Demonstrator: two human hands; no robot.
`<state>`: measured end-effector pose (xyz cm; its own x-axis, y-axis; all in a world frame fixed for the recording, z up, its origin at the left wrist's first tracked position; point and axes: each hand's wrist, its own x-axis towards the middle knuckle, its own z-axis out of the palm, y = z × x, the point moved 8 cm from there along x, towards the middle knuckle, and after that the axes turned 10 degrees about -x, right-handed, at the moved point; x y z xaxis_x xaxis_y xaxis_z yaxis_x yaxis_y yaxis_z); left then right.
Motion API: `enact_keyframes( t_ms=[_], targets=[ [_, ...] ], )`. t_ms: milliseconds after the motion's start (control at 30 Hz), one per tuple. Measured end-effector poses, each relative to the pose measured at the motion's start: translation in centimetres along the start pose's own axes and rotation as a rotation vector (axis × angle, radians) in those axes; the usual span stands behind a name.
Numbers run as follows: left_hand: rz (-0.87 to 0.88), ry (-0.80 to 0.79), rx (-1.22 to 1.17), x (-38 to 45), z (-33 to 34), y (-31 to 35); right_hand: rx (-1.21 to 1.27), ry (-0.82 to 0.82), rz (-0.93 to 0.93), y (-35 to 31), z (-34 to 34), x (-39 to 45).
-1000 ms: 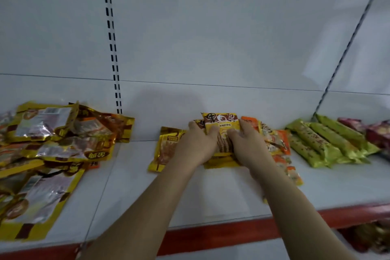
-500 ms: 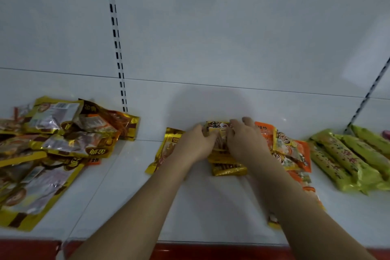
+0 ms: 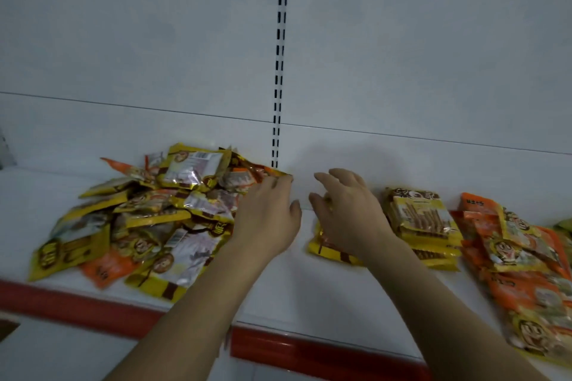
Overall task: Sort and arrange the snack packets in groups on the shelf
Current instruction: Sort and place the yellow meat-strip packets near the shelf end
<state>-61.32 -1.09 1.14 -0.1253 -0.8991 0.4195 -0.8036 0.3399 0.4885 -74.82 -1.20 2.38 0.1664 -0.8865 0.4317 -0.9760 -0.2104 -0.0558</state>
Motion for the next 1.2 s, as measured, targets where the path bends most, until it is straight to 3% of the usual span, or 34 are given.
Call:
enact_keyframes(
  t_ms=[233,533,633,767,967,1033,1133,1200],
  targets=[
    [-0.040,0.043,0.157,-2.7,-8.2,-9.0,0.021,-0.077,-0.083,-11.4,3.4,0.7],
    [-0.039,-0.093,0.168,-5.2,-9.8,-16.3,-0.117,-0.153,-0.007,-16.1,8.9,2.0],
    [0.003,-0.086,0.110,-5.1,-10.1,-16.7,-0.214,-0.094,-0.006,-16.2,8.8,2.9],
    [0.013,-0.032,0.006,-5.1,-10.8,-16.6,-0.146,0.072,0.027,-15.3,5.8,3.0],
    [-0.071,-0.011,-0.246,-3.1,-10.4,-14.8,0.355,0.201,0.141,-13.5,0.9,1.5],
    [-0.173,-0.030,-0.483,-2.6,-9.7,-14.3,0.524,0.131,0.156,-14.0,1.3,1.7],
    [-0.399,0.014,-1.045,-2.4,-8.9,-14.9,0.694,0.035,0.158,-14.7,2.1,2.2],
    [-0.425,0.131,-1.135,-2.1,-9.6,-15.9,0.688,0.003,0.140,-15.0,2.3,2.8]
  ],
)
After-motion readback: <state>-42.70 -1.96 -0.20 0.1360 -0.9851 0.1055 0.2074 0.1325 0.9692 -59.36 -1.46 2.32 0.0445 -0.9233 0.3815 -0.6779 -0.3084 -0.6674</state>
